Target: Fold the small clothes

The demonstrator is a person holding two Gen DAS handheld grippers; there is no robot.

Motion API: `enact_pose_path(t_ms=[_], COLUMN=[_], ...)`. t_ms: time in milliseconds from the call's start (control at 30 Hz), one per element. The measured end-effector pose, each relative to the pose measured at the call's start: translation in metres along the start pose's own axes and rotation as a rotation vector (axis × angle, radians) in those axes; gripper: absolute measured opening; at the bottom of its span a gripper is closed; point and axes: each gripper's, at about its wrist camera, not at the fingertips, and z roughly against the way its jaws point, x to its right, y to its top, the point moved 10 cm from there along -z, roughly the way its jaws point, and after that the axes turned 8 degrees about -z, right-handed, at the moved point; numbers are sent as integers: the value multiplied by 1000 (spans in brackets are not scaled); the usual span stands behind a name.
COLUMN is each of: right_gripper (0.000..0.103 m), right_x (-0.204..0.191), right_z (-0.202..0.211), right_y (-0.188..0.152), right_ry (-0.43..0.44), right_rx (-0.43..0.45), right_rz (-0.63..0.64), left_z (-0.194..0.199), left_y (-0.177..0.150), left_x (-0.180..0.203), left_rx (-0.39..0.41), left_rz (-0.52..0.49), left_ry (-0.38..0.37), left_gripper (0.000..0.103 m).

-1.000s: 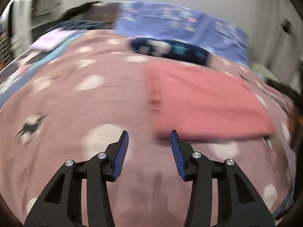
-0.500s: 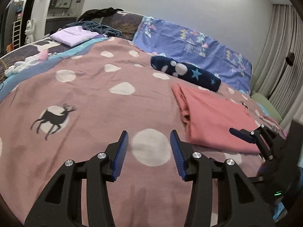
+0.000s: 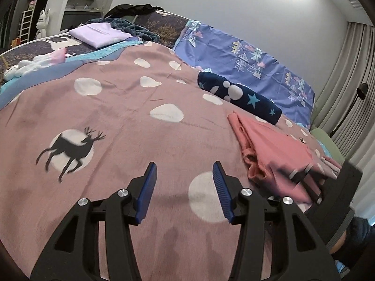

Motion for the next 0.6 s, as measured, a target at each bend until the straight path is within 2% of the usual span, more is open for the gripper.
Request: enact_pose_path(t_ms=[100,167,233,333,400,433,467,500,533,600], right_gripper=[6,3,0,0,0,7,25,37,52,53], right_x=[12,18,22,17,15,15,15,16,15,10], right_z=[24,37,46,46,46,48,50,53,53,47], right_y=[13,19,26,28,22,17,11,4,-2,-17], right_ry=[68,111,143,124,92,88,75,66,66,64], right_rx=[82,109,131,133,111,102,93,85,75,26], right_rz=[-103,-176,-221,-189,-148,-132,-120,-112,-106,-69], left_z=[-9,-23,-46,-94,-122,-135,-143,-151,-156,-168], left_y=[17,30,43,51,51,50,50,49,47,43], left_x=[8,19,35,57,65,72,77,81,85,92], left_rx=[7,-4,-35,-131,-186,-211,-223,-237,-249,-276], left_rz=[-25,-33,-24,11,31,31,34,44,50,63], left_ry=[-38,-102,-203,-314,-312,-330,-348,-367,-384,-421], left_gripper=[50,54,58,62,62,62,62,62,62,62])
